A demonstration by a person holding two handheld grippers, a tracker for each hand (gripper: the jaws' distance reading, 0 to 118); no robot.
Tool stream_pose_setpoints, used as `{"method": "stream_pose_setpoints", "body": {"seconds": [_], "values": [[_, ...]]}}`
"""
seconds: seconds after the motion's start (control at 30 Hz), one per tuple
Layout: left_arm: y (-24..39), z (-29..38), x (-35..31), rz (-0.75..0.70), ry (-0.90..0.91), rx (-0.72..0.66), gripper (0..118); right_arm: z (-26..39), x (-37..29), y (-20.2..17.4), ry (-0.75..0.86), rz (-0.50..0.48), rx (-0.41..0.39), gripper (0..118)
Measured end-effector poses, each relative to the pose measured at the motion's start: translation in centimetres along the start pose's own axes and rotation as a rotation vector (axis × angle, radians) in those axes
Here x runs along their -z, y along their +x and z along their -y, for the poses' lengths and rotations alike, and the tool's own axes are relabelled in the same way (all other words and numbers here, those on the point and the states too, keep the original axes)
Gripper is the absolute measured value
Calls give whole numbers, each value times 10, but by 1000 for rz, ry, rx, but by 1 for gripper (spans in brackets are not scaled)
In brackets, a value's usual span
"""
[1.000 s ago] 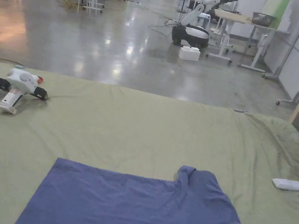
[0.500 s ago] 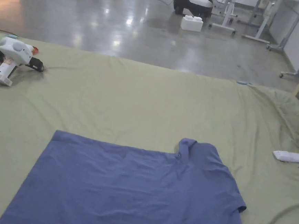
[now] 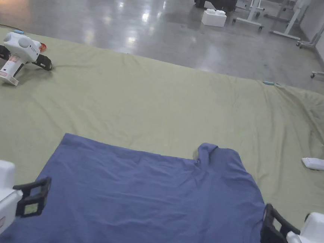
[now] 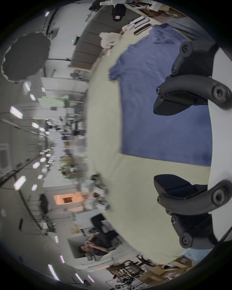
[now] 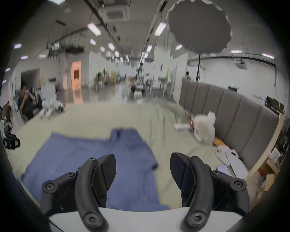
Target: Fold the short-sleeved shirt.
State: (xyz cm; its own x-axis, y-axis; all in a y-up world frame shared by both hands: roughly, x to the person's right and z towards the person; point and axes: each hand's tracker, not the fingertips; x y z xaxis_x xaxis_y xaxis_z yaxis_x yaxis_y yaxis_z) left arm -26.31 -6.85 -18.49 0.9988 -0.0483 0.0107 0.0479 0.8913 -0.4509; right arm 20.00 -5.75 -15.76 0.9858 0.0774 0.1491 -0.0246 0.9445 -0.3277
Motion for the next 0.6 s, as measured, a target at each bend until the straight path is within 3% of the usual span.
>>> {"method": "stream_pose_setpoints", "body": {"seconds": [0.13,0.2,0.27,0.3,0.33,0.6], "values": [[33,-23,-5,-11,161,32,65,-15,2,-30,154,-11,11,70],[43,-28,-8,-11,233,43,48,-18,0,-42,189,3,15,48],[52,-33,-12,-22,282,43,22,-20,3,-49,210,2,19,9],[49,-31,-7,-30,295,44,12,-21,3,-53,210,0,18,3],[50,-32,-8,-29,302,48,1,-21,2,-55,216,9,15,2],[26,-18,-12,9,253,-25,0,-17,-3,-61,232,-25,8,0]]}}
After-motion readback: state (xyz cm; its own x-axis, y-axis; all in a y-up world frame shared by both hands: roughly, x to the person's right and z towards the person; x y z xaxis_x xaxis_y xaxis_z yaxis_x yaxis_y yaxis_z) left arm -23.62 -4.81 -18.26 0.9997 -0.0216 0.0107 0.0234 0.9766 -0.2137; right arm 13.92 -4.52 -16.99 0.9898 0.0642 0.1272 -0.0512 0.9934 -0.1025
